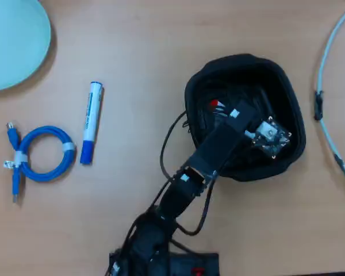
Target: Pick up the red pen and put it in the black bowl
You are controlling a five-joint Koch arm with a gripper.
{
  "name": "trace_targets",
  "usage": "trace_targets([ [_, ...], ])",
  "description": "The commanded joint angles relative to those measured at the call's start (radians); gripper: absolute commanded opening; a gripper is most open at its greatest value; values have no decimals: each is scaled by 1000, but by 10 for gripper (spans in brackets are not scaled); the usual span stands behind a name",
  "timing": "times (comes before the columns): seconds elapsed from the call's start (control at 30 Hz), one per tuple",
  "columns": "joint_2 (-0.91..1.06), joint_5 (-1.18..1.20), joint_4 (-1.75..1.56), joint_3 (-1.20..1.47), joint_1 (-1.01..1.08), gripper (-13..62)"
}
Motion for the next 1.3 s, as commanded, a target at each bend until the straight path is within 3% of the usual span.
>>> trace_targets([
  [0.0,9,-3,-26,-97,6,-26],
  [0.13,-44,-6,-26,-98,5,98],
  [0.33,-87,-5,-26,-98,5,365],
  [0.47,-87,-3,-26,-100,3,462],
  [0.77,-54,-6,0,-114,-11,468],
  [1.1,259,0,192,-77,-166,475],
  [1.27,469,32,198,123,-261,475],
])
